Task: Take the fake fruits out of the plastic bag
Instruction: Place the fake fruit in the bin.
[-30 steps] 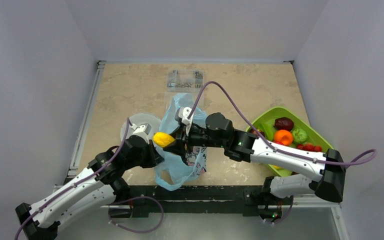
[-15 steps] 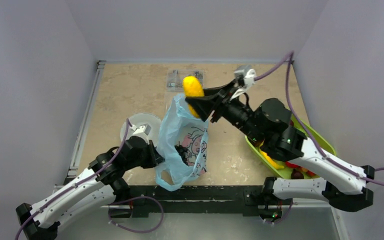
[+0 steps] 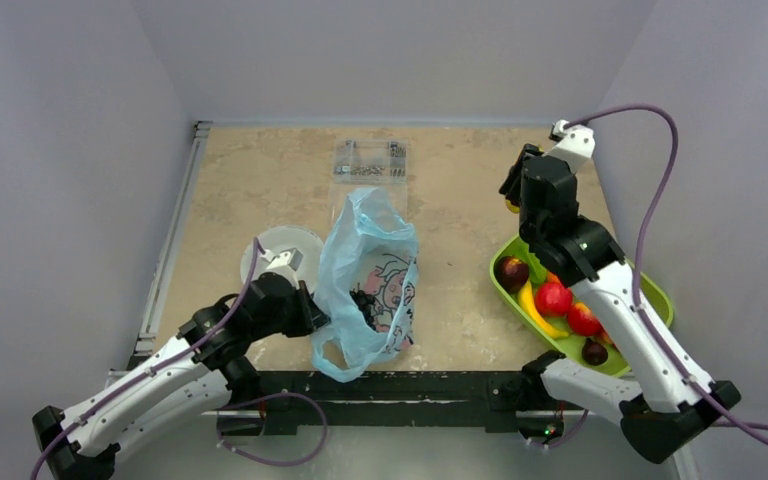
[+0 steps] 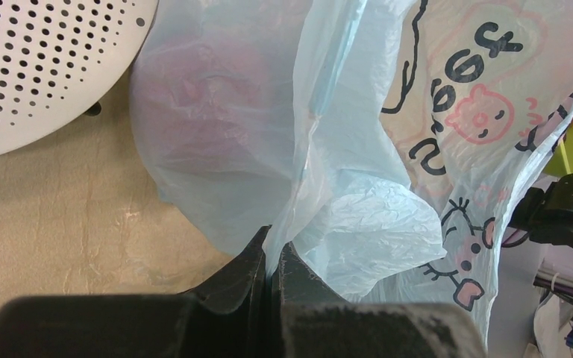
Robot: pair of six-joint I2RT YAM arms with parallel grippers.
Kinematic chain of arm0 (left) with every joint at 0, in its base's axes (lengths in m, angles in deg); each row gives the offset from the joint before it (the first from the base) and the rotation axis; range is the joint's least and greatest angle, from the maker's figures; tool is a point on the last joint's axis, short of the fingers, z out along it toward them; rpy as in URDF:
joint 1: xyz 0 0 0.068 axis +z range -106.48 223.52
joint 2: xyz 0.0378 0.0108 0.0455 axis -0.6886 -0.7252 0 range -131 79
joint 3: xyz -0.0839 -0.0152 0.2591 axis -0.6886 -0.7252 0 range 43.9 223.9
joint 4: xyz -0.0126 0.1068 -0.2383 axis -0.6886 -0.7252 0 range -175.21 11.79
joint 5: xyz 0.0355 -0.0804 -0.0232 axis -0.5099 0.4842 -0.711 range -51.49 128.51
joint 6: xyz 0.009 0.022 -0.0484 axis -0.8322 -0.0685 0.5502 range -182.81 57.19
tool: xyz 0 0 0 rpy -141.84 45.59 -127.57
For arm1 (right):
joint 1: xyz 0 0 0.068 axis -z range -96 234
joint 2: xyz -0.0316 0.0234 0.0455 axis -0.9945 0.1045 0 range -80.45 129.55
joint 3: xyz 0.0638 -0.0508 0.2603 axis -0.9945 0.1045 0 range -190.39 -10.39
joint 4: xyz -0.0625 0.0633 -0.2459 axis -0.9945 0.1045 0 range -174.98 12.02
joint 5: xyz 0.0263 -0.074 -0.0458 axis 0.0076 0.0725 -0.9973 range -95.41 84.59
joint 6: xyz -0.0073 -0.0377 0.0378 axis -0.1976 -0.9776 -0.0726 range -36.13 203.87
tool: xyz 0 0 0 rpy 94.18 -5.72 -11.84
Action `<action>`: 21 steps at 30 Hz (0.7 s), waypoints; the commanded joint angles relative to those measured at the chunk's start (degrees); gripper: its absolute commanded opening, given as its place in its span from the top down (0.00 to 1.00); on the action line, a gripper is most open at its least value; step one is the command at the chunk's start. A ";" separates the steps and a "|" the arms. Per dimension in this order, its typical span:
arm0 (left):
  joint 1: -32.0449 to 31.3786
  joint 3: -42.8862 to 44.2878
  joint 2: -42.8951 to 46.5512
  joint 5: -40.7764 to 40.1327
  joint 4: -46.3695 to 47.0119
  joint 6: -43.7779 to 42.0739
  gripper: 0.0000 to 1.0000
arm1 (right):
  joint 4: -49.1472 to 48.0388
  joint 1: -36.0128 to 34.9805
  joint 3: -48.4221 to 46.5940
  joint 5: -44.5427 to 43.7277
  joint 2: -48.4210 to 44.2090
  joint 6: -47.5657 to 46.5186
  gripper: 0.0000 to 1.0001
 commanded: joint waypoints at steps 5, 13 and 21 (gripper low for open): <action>-0.35 2.83 -0.58 0.82 0.93 -2.02 1.00 | -4.29 20.56 17.83 21.69 4.39 10.64 1.00; -0.35 2.92 0.06 1.63 0.85 -1.95 1.00 | -8.82 27.39 21.73 16.34 12.53 10.73 0.92; -0.36 3.81 -0.45 2.45 0.95 -2.51 1.00 | -11.87 29.63 23.13 15.98 14.71 8.70 0.48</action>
